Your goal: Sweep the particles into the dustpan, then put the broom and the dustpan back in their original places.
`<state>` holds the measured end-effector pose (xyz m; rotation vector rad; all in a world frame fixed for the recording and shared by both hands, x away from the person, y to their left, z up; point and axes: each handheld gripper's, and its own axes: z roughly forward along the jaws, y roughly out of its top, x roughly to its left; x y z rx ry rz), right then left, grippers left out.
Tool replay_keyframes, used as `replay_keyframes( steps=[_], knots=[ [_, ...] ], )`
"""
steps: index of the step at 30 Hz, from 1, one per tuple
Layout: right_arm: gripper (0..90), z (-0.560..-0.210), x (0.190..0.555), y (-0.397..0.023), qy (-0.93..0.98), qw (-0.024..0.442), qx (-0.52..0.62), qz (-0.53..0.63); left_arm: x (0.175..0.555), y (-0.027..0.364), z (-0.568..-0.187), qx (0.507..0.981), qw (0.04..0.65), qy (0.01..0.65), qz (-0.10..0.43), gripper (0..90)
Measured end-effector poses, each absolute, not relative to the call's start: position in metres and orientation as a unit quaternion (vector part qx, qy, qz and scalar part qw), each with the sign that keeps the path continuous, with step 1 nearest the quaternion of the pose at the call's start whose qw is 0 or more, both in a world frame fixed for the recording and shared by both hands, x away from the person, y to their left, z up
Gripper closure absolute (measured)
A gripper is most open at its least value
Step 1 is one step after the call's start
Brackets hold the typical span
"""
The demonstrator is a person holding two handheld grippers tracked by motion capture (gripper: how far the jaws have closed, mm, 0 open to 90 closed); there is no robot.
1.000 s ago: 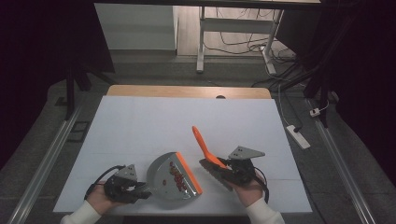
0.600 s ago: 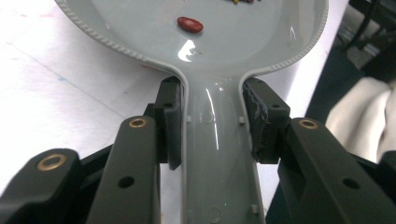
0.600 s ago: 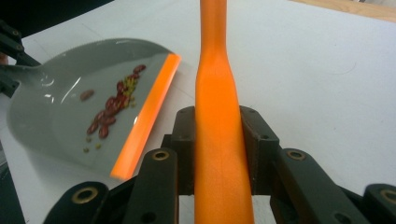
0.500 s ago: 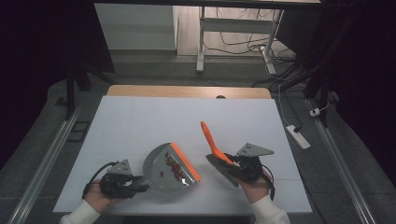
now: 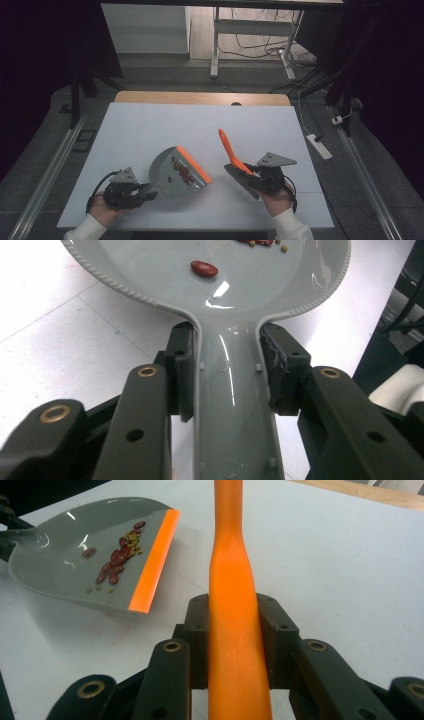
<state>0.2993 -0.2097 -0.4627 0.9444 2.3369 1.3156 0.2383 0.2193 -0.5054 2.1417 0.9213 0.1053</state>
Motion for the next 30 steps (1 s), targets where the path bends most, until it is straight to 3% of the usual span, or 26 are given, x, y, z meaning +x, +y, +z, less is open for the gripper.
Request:
replay_keyframes(
  steps=[30],
  knots=[
    [69.8, -0.463, 0.306, -0.224, 0.818, 0.141, 0.322, 0.455, 0.235, 0.228, -0.505, 0.817, 0.401, 0.407, 0.076, 62.1]
  ],
)
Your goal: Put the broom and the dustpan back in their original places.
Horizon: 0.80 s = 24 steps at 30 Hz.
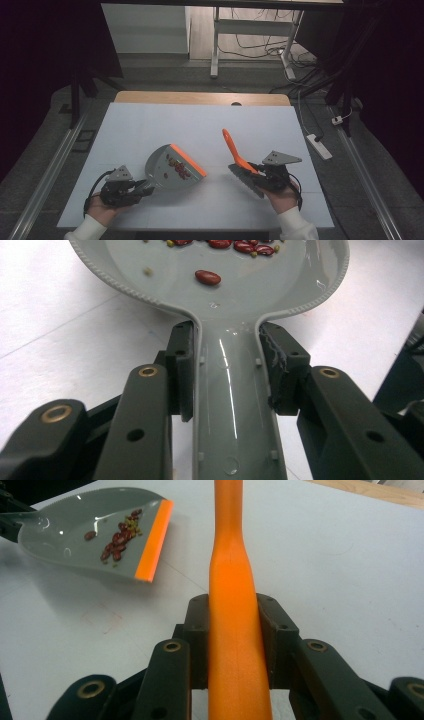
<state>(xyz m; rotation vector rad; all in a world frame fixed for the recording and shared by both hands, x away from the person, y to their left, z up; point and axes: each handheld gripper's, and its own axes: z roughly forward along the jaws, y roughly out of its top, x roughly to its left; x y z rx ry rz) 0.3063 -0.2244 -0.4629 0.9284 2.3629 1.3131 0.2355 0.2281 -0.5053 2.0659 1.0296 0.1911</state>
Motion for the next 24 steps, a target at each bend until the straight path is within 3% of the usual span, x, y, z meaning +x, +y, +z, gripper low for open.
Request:
replay_keyframes(
  steps=[10, 24],
  knots=[
    [69.8, -0.462, 0.307, -0.23, 0.818, 0.142, 0.325, 0.454, 0.23, 0.237, -0.503, 0.793, 0.408, 0.441, 0.103, 62.1],
    [69.8, -0.464, 0.309, -0.256, 0.812, 0.123, 0.335, 0.462, 0.227, 0.244, -0.511, 0.737, 0.38, 0.538, 0.151, 62.0]
  ],
)
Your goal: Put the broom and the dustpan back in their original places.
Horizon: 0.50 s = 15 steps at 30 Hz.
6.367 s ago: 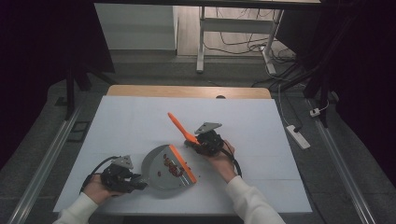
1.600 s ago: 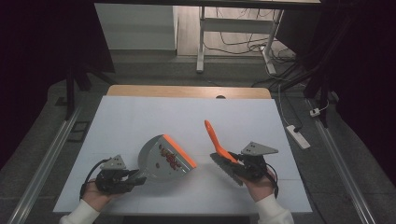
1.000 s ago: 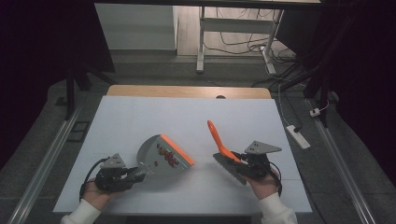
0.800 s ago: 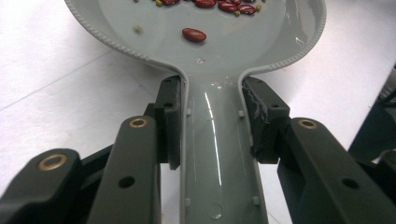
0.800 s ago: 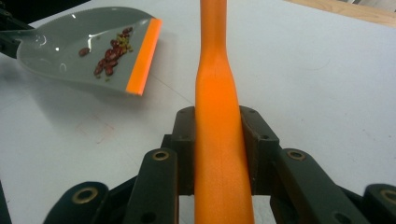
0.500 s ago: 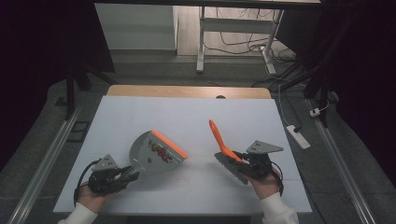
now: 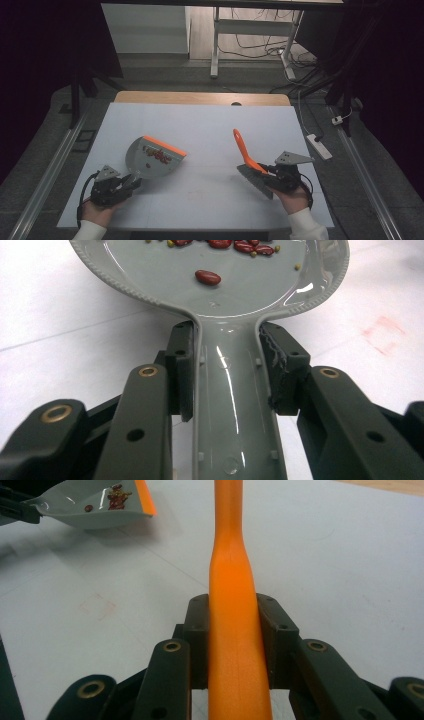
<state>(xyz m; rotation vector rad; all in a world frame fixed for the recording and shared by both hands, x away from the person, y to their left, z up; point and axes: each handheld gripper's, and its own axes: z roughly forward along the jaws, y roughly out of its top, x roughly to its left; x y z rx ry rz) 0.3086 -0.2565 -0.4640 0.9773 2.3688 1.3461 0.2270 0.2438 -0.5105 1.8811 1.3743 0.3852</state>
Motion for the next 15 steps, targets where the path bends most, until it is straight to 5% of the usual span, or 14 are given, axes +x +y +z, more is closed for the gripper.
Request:
replay_keyframes(
  steps=[15],
  knots=[
    [69.8, -0.467, 0.306, -0.263, 0.816, 0.102, 0.336, 0.46, 0.225, 0.237, -0.522, 0.668, 0.361, 0.624, 0.185, 61.9]
  ],
)
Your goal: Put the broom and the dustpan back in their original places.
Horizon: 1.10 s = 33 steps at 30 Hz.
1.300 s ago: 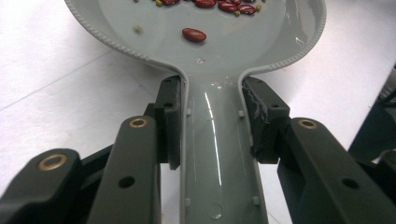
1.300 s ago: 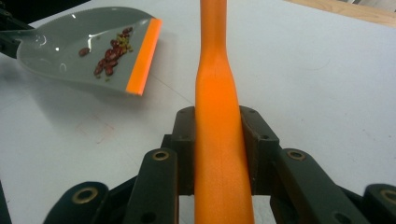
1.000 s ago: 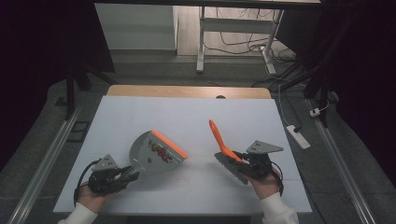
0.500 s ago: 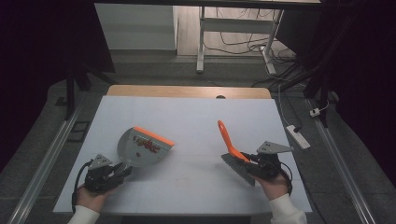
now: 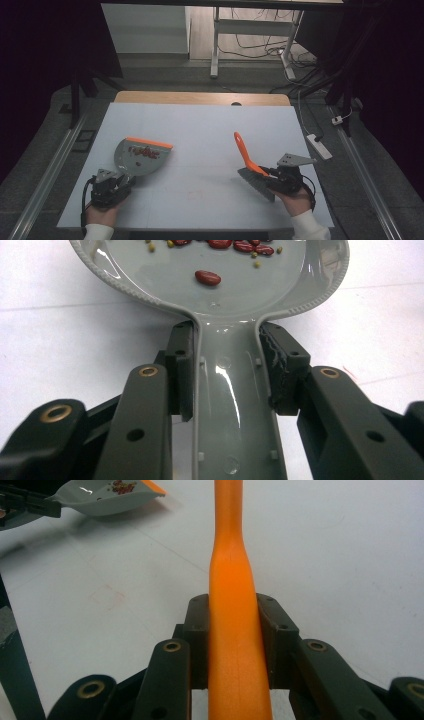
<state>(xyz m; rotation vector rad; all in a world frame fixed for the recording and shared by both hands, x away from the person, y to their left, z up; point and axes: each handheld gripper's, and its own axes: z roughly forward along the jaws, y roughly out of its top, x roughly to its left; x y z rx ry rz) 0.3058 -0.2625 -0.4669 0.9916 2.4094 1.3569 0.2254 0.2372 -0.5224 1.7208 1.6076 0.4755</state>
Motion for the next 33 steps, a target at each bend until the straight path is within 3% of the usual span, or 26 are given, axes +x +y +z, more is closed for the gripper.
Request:
replay_keyframes(
  steps=[11, 25, 33],
  knots=[
    [69.8, -0.485, 0.316, -0.268, 0.822, 0.069, 0.369, 0.428, 0.23, 0.223, -0.531, 0.668, 0.345, 0.631, 0.189, 61.8],
    [65.4, -0.494, 0.333, -0.28, 0.818, 0.09, 0.402, 0.401, 0.232, 0.225, -0.537, 0.673, 0.345, 0.632, 0.172, 60.4],
    [56.7, -0.501, 0.339, -0.281, 0.822, 0.096, 0.414, 0.379, 0.226, 0.229, -0.531, 0.668, 0.344, 0.634, 0.184, 35.3]
  ],
)
